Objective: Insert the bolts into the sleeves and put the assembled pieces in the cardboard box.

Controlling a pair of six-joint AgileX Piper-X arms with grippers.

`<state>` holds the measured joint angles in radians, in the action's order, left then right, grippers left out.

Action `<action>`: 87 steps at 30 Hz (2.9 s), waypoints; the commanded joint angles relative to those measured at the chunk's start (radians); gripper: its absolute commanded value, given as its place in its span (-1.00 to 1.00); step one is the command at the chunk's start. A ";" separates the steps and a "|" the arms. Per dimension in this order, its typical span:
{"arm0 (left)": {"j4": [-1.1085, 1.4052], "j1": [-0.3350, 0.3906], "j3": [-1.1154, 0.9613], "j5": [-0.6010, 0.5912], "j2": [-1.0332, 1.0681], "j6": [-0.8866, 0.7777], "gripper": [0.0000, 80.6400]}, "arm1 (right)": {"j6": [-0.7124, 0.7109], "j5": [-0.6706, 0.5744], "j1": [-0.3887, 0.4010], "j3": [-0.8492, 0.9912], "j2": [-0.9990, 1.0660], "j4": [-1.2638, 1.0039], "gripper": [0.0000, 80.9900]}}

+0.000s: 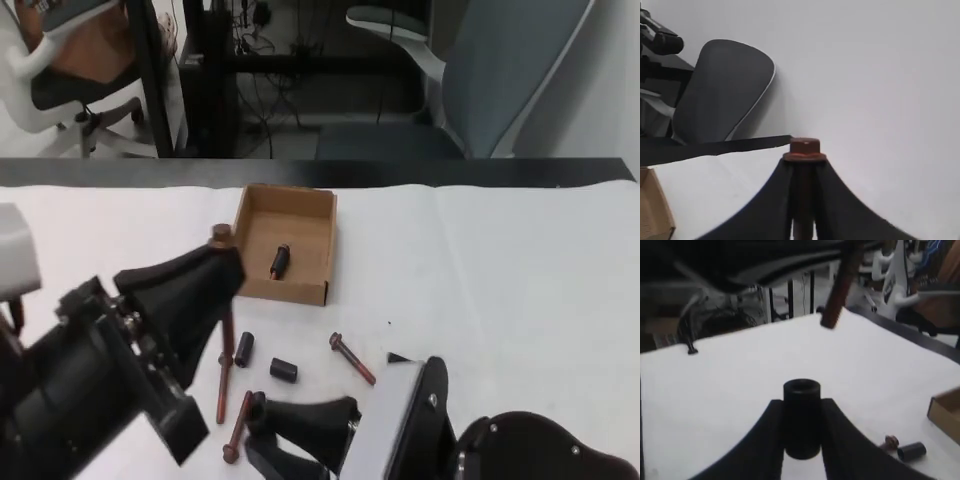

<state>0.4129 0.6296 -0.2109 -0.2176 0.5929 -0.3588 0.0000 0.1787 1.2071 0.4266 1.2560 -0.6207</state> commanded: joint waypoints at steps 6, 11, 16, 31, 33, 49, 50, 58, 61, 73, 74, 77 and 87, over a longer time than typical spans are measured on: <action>0.102 0.085 -0.003 0.048 0.065 -0.008 -0.95 | 0.059 0.009 0.003 0.003 0.025 -0.126 -0.99; 0.102 0.092 -0.003 0.044 0.067 -0.008 -0.95 | 0.072 0.101 -0.001 0.003 0.025 -0.155 -0.99; 0.173 0.092 -0.003 0.044 0.067 -0.008 -0.95 | 0.084 0.101 -0.002 0.003 0.025 -0.146 -0.99; 0.123 0.092 -0.003 0.052 0.067 -0.008 -0.95 | 0.100 0.123 -0.002 0.003 0.025 -0.151 -0.99; 0.097 0.092 -0.003 0.052 0.067 -0.008 -0.95 | 0.113 0.123 -0.002 0.003 0.025 -0.156 -0.99; -0.004 0.092 -0.003 -0.066 0.067 0.028 -0.28 | 0.112 0.175 -0.019 0.032 0.023 -0.222 -0.99; -0.006 0.092 -0.003 -0.077 0.067 0.029 0.08 | 0.112 0.175 -0.027 0.036 0.023 -0.219 -0.99; -0.013 0.085 -0.003 -0.077 0.054 0.096 0.74 | 0.124 0.147 -0.188 0.045 0.023 -0.102 -0.99; -0.177 0.040 -0.031 -0.077 0.042 0.178 0.74 | 0.188 -0.008 -0.318 0.082 0.023 0.054 -0.99; -0.725 -0.156 -0.340 -0.166 0.448 0.973 0.44 | 0.092 -0.332 -0.609 0.529 0.165 0.730 -0.99; -0.738 -0.156 -0.375 -0.146 0.501 1.018 0.44 | 0.091 -0.350 -0.618 0.557 0.188 0.744 -0.99; -0.807 -0.153 -0.478 -0.087 0.640 1.197 0.44 | 0.091 -0.372 -0.638 0.647 0.274 0.771 -0.99; -1.006 -0.140 -0.758 0.045 1.006 1.451 0.24 | 0.105 -0.410 -0.667 0.930 0.559 0.924 -0.99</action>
<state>-0.5391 0.4806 -0.9150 -0.2205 1.5640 1.0276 0.0976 -0.2111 0.5468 1.3015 1.7629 0.2685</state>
